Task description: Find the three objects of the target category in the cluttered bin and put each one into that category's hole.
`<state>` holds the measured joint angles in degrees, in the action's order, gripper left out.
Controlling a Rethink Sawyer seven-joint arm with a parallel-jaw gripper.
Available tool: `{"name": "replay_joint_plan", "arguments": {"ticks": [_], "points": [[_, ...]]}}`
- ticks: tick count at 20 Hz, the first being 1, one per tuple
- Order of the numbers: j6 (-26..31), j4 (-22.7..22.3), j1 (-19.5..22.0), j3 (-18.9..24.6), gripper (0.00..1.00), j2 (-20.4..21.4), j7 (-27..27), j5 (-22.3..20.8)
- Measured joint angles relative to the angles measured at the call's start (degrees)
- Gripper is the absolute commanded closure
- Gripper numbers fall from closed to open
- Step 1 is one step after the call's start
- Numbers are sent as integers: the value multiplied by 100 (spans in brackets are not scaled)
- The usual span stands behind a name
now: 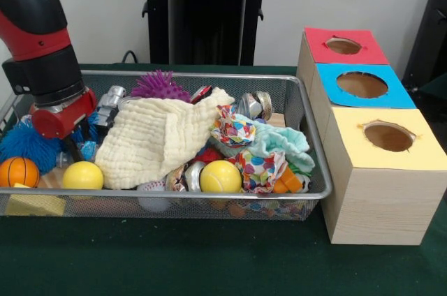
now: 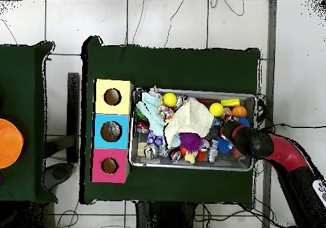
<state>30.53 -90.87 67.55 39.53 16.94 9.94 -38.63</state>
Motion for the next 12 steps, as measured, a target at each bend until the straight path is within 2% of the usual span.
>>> {"name": "replay_joint_plan", "arguments": {"ticks": [7,12], "points": [[0,-13,-73,-47,100,77,0,56],[131,-179,-414,-232,100,707,1,360]]}}
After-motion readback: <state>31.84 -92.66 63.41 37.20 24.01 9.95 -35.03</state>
